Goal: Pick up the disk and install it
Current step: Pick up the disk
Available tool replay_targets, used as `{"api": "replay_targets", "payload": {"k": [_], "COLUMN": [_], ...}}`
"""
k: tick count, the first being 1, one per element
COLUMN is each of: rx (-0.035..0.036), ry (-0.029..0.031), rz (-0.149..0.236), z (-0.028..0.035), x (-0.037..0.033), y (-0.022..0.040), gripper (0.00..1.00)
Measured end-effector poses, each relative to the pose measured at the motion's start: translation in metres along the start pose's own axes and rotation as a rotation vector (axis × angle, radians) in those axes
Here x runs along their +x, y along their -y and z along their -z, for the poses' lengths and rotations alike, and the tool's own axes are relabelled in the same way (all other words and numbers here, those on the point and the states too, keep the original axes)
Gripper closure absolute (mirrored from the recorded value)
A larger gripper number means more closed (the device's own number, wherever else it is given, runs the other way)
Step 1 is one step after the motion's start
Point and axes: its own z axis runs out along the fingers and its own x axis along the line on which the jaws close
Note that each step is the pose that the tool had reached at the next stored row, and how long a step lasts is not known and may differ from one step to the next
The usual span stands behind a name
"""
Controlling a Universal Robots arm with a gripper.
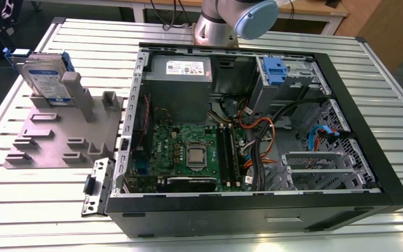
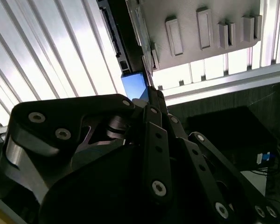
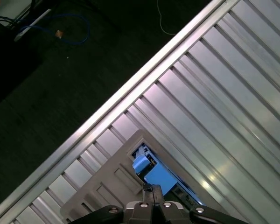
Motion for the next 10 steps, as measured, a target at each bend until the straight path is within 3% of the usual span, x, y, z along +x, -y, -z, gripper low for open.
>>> {"api": "replay_targets", "payload": {"k": [10], "rx": [-0.0003], "ry": [-0.0006], "rz": [0.014], "z": [0.0000], "x": [0.0000], "y": [0.0000], "gripper": [0.89]}}
